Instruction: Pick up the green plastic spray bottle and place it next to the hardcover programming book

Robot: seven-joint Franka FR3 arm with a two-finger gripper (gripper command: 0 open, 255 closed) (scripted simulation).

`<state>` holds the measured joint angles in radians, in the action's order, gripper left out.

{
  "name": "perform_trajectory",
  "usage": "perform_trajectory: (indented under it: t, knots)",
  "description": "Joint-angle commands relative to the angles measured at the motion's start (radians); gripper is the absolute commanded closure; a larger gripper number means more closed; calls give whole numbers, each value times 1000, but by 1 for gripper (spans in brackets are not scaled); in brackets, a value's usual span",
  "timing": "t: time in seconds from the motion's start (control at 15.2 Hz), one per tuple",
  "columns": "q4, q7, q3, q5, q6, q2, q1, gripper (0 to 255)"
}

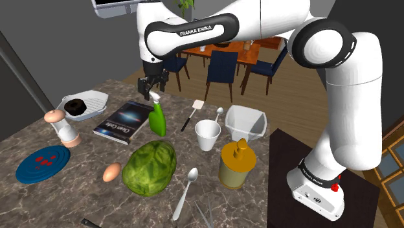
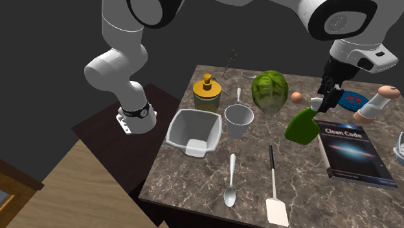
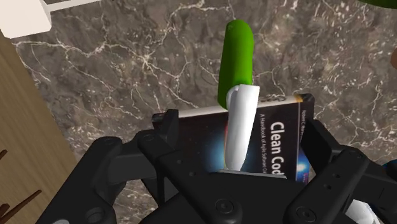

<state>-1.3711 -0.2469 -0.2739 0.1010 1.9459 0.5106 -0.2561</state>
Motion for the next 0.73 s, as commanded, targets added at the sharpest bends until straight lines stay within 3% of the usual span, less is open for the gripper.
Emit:
perform_trajectory:
  t: [0.0,0.13,0.66]
  knots:
    - [35,2,-2,-3,-45,-11,0,0]
    - [80,5,-3,-6,-100,-20,-1,0]
    - [81,5,-3,-6,-100,-20,-1,0]
